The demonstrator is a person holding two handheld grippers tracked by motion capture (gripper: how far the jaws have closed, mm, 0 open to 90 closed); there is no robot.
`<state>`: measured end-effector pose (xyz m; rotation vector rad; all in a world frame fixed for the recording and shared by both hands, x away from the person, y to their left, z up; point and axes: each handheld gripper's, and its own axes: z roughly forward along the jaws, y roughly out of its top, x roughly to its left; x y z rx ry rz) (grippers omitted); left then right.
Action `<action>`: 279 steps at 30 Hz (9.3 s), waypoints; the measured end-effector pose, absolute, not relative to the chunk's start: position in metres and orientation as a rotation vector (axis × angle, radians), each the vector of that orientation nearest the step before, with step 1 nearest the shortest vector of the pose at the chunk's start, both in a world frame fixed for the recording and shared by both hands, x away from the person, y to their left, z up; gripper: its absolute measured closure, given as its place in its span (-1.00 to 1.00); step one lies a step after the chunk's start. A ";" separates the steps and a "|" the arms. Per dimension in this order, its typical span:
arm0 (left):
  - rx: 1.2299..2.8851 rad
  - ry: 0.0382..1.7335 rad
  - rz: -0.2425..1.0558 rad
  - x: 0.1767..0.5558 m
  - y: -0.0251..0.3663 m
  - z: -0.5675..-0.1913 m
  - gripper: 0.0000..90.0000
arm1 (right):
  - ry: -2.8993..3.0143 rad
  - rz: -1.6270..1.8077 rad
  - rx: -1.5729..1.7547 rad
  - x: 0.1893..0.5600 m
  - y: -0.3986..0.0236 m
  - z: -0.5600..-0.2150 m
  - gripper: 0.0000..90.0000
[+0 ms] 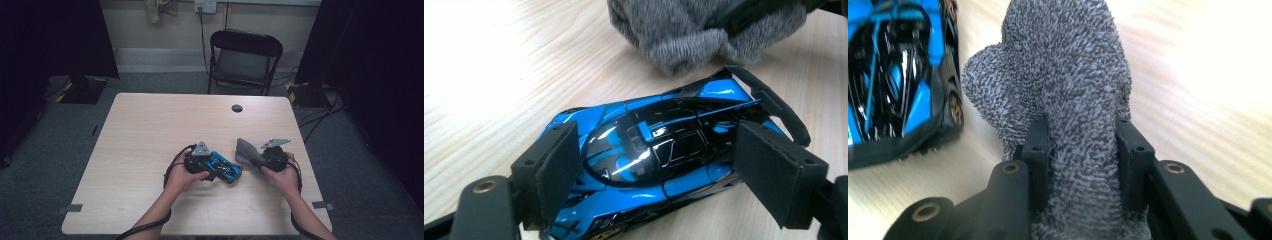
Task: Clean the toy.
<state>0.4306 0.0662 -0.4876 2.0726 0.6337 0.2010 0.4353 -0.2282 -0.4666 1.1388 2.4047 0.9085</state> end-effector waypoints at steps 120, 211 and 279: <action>2.065 0.970 0.237 0.388 0.250 -0.483 0.65 | 2.644 1.035 0.858 0.443 -0.116 -0.483 -0.64; 2.178 0.771 0.366 0.401 0.201 -0.492 0.01 | 2.679 0.872 0.911 0.434 -0.107 -0.483 -0.42; 2.026 0.928 0.298 0.443 0.136 -0.441 0.48 | 2.719 0.999 0.752 0.413 -0.118 -0.460 -0.42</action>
